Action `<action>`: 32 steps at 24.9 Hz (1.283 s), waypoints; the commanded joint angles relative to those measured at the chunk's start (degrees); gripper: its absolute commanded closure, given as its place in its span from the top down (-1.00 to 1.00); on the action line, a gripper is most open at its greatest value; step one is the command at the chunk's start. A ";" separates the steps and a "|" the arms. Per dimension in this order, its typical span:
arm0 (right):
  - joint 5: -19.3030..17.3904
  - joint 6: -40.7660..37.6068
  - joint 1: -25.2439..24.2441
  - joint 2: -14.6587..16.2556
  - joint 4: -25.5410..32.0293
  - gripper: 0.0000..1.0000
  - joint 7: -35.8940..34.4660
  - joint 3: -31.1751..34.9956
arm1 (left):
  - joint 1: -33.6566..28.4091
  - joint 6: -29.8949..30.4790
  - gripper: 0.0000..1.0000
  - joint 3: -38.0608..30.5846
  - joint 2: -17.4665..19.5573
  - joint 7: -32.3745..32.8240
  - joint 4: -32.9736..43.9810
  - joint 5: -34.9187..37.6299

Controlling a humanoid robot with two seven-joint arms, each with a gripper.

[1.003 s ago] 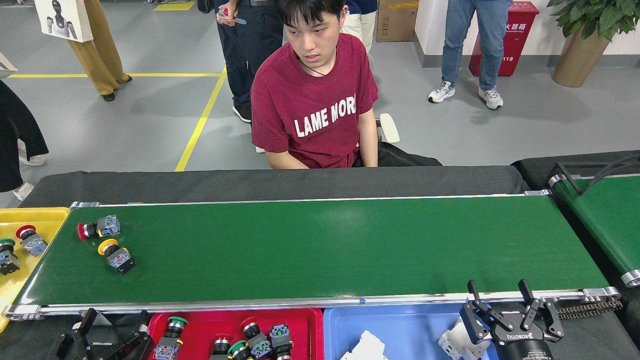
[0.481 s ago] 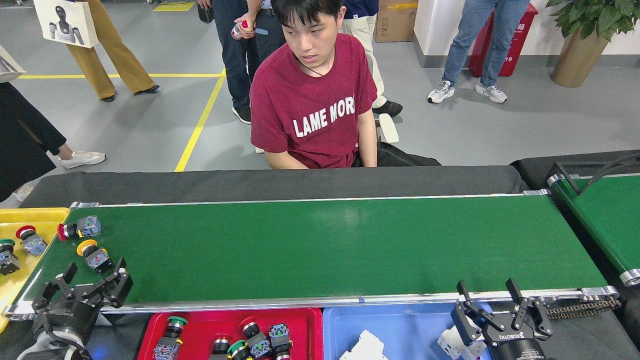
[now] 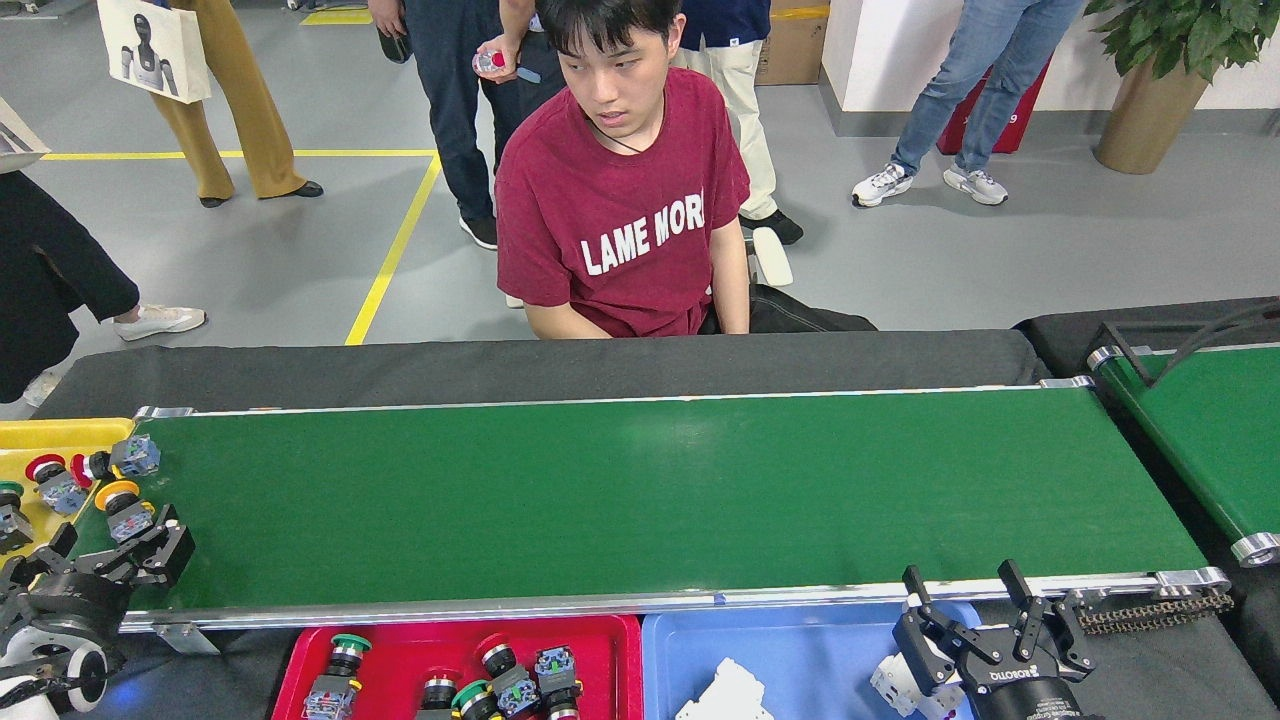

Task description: Pick switch part from conveyor to tray

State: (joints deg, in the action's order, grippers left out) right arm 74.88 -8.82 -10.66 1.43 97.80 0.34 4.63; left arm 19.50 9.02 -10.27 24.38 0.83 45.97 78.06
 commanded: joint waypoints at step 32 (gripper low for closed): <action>-0.35 -0.14 -0.06 -0.11 0.99 0.97 -0.25 -0.58 | -38.49 32.81 1.00 1.39 -10.06 -4.08 53.61 -3.44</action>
State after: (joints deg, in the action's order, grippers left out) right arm 74.72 -9.03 -10.96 1.20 97.94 0.12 3.71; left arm -19.06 42.37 -8.30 14.33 -3.03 98.99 74.96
